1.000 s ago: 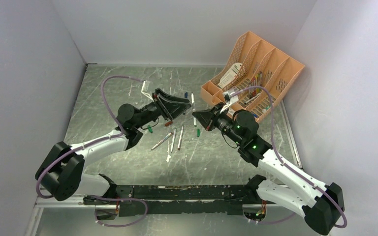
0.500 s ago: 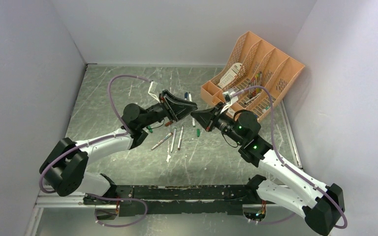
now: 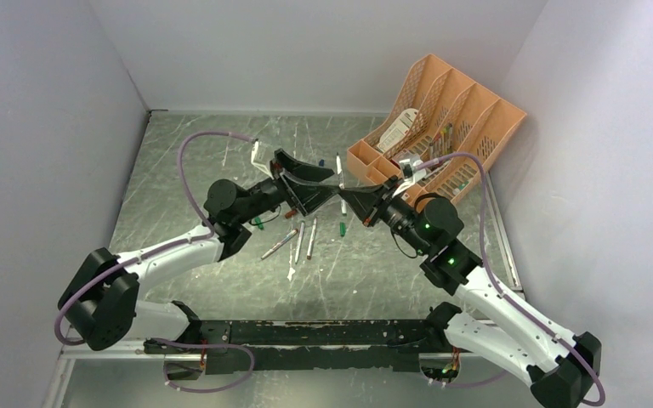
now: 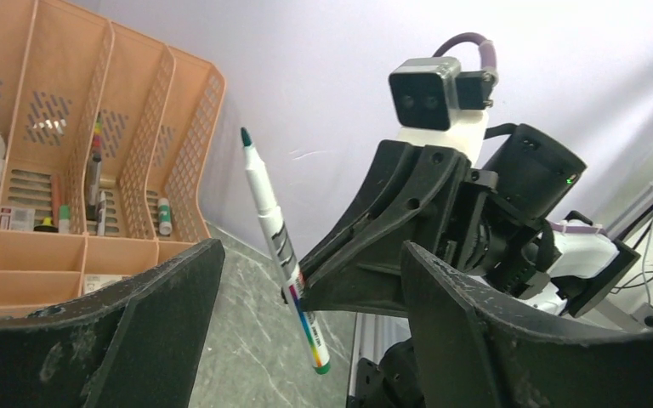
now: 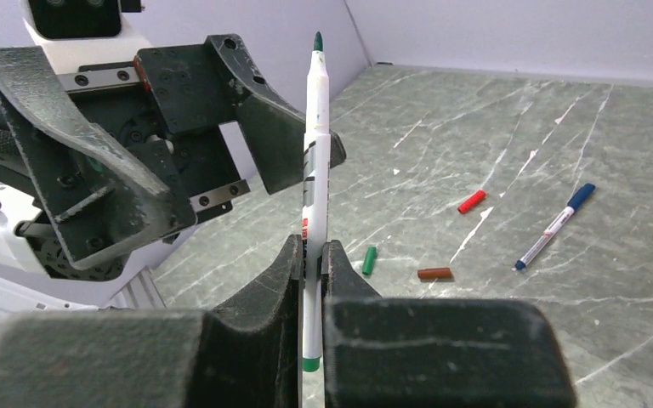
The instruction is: Insert the pens into the pen caps
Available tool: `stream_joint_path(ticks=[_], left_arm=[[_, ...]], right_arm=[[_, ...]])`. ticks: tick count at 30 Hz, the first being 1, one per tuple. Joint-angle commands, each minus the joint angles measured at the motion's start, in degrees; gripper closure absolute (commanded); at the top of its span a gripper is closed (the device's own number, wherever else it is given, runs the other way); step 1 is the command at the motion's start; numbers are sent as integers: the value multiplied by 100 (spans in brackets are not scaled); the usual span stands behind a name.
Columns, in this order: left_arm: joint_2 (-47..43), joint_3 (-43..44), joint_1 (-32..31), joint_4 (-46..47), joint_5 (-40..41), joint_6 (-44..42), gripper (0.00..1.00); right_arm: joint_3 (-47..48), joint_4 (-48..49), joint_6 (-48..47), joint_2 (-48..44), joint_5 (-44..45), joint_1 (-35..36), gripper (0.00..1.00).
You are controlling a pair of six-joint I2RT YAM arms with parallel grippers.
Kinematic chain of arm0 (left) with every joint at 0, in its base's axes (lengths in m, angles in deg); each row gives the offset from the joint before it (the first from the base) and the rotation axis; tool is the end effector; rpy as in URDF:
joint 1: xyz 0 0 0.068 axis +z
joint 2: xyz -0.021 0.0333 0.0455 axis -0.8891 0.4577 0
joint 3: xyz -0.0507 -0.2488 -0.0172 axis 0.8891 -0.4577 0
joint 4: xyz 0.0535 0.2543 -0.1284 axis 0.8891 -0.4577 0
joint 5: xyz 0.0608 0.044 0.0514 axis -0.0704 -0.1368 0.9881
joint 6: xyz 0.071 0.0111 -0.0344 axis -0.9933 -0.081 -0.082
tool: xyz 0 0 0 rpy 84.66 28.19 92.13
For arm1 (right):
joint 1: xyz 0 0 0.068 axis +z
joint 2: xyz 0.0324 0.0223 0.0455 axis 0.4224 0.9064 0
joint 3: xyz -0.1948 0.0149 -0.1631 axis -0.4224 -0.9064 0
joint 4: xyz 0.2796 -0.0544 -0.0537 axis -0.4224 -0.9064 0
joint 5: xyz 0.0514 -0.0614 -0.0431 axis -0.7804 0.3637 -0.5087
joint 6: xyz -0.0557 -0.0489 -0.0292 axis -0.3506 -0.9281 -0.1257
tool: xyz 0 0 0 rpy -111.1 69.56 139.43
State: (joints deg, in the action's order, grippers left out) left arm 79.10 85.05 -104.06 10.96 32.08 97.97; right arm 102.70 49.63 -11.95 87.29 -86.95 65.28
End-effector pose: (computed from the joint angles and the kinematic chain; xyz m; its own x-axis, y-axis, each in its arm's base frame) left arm 0.2372 -0.2479 0.3076 -0.3786 -0.4971 -0.7808 0.8673 0.1042 -0.4868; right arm 0.2024 0.1799 0.3240 -0.2699 0.3846 -0.8827 -0.6659 0.5876 0.4596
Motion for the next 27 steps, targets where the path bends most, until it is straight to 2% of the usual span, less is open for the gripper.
stream_joint_path(ticks=[1,6,8,10,13,16,18,21,23,25,27], left_arm=[[98,110,11,-90,115,-138,14],[234,314,-37,-53,40,-101,15],[295,395,-44,-18,-17,-72,23],[357,456,-51,30,-68,-29,37],[395,468,-46,112,-35,15,68],[486,528,-47,135,-226,87,92],[570,531,-51,260,-308,200,93],[574,424,-51,470,-155,362,93],[538,434,-48,432,-44,351,93],[502,474,-47,397,16,339,93],[460,526,-49,370,71,334,93]], right_arm=[[139,147,-52,-9,-4,28,100],[159,268,19,177,-248,29,100],[133,360,63,234,-321,31,100],[105,435,95,274,-358,31,100],[82,461,113,295,-384,32,100],[98,409,97,272,-367,38,100],[91,392,89,236,-327,31,99],[60,373,64,245,-308,33,66],[11,390,73,255,-345,37,52],[-51,416,97,289,-345,37,49],[-95,421,102,323,-336,35,51]])
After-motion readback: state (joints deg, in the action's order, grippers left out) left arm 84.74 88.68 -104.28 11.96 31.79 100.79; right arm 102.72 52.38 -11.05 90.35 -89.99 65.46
